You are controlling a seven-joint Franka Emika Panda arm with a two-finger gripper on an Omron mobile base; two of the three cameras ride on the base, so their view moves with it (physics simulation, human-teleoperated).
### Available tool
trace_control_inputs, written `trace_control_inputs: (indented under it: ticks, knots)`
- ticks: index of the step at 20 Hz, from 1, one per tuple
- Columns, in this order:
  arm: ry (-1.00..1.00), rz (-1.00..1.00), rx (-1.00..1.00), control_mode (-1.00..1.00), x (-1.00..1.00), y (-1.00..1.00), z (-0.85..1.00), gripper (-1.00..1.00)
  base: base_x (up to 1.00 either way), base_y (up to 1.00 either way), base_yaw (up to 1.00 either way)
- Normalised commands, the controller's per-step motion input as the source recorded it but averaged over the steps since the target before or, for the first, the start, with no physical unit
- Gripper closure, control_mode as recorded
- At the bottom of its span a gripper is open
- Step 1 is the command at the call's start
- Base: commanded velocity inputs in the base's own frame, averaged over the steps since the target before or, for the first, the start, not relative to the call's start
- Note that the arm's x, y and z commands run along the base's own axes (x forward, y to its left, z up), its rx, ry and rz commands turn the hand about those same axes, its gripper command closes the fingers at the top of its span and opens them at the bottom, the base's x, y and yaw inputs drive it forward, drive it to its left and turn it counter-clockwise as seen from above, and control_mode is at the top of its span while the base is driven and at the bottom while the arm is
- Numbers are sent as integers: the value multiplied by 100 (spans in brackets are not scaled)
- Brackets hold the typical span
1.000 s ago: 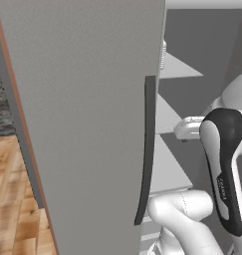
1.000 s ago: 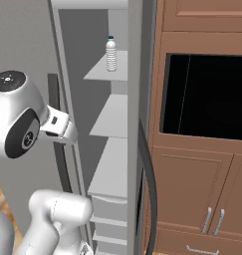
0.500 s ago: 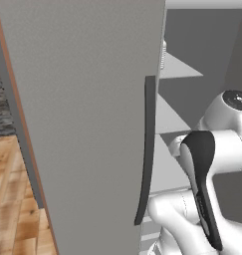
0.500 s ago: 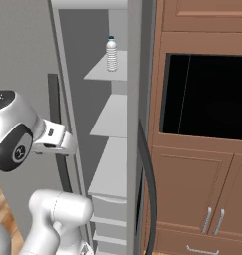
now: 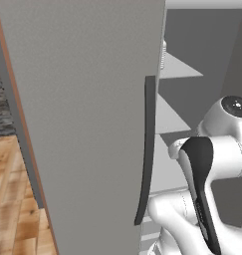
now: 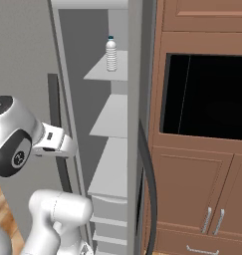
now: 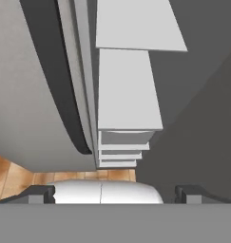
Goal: Take the bottled waters from the counter and place them in the freezer to freeze. Close the freezer door after placing the bottles.
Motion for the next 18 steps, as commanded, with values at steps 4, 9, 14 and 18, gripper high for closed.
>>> trace_control_inputs:
  ticks: [4, 9, 14, 18]
  knots:
    - [0, 0, 0, 100, -8, 0, 0, -100, -22, 1, 0]
    - [0, 0, 0, 100, 0, 0, 0, -100, -43, 18, 0]
    - [0, 0, 0, 100, 0, 0, 0, -100, -36, 59, -2]
    - [0, 0, 0, 100, 0, 0, 0, -100, -38, 61, -21]
